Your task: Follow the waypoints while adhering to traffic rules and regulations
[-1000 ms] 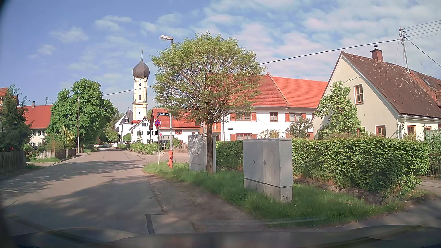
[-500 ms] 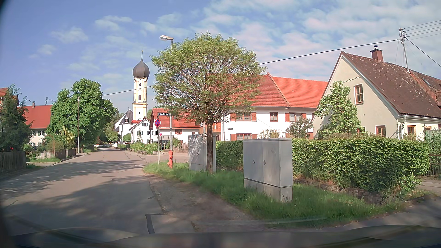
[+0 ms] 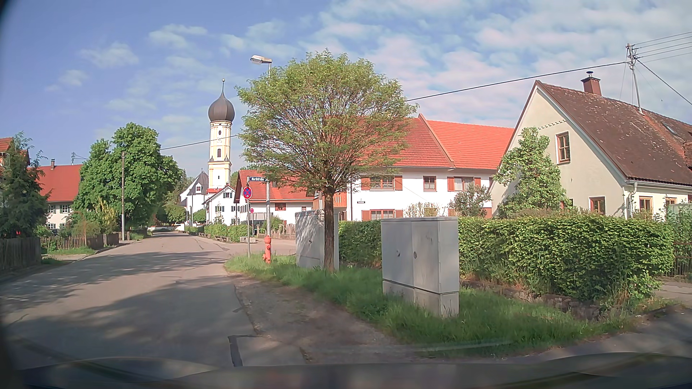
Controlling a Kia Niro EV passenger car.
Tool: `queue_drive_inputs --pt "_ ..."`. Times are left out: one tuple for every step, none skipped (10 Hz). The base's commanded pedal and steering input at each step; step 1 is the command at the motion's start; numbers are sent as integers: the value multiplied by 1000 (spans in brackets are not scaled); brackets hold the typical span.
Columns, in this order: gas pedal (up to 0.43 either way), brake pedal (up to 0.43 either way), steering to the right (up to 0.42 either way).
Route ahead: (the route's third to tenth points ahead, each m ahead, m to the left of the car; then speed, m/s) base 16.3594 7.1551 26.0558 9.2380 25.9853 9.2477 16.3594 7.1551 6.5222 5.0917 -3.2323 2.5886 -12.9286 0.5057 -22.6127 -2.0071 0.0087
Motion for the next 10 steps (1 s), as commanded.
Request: queue_drive_inputs --pt "0 220 477" --pt "0 220 477" --pt "0 220 477" --pt "0 220 476" --pt "0 220 474" --pt "0 220 471" --pt "0 226 470" --pt "0 220 470" --pt "0 220 470" --pt "0 220 470"
